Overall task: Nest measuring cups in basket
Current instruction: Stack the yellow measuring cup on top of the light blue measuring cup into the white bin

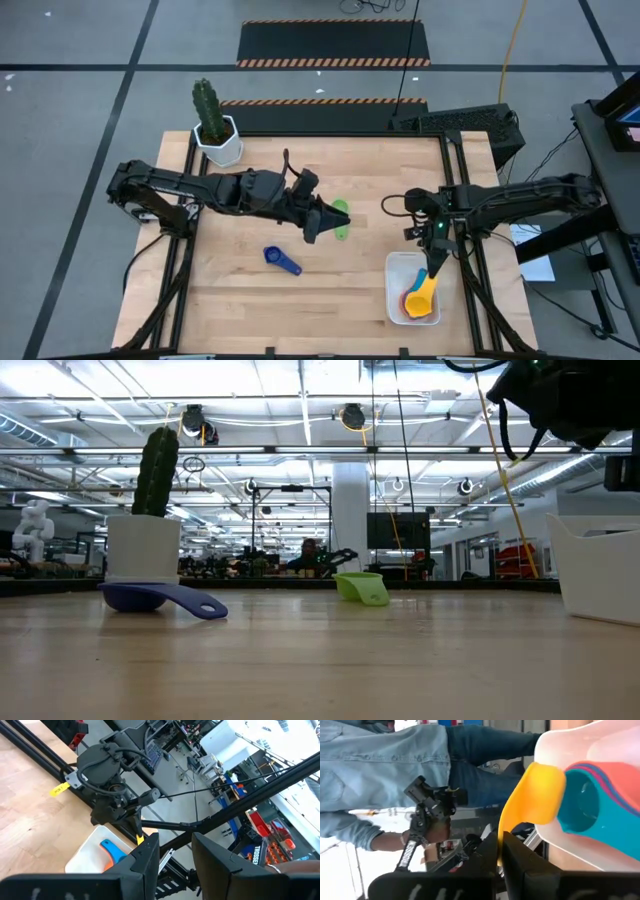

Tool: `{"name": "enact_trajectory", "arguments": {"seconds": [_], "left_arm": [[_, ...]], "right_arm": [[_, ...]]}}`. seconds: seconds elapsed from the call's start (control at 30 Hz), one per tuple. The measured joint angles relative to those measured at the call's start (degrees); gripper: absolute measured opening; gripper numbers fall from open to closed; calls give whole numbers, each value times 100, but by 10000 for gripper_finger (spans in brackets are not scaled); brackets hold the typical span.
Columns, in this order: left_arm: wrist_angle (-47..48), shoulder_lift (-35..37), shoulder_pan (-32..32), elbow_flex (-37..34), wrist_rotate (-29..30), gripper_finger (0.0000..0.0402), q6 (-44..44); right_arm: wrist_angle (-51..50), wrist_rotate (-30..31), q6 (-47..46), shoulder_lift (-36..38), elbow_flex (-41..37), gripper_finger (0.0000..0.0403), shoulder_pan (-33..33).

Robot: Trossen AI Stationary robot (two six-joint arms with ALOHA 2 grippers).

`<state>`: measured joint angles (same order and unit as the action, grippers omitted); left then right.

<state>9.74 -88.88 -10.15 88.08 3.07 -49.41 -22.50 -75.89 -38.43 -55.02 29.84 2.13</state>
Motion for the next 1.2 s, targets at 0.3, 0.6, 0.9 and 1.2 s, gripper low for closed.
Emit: {"name": "enact_trajectory", "arguments": {"seconds": [0.3, 0.6, 0.9, 1.2], "left_arm": [[-1, -2, 0, 1, 2, 118, -23], [-2, -2, 0, 1, 3, 118, -52], [-7, -2, 0, 1, 4, 118, -72], [-10, -2, 0, 1, 3, 118, -92]], "right_arm": [[174, 95, -98, -2, -241, 12, -2], [211, 453, -125, -2, -318, 28, -261], [207, 913, -143, -2, -318, 72, -378], [86, 1553, -119, 0, -318, 108, -376]]}}
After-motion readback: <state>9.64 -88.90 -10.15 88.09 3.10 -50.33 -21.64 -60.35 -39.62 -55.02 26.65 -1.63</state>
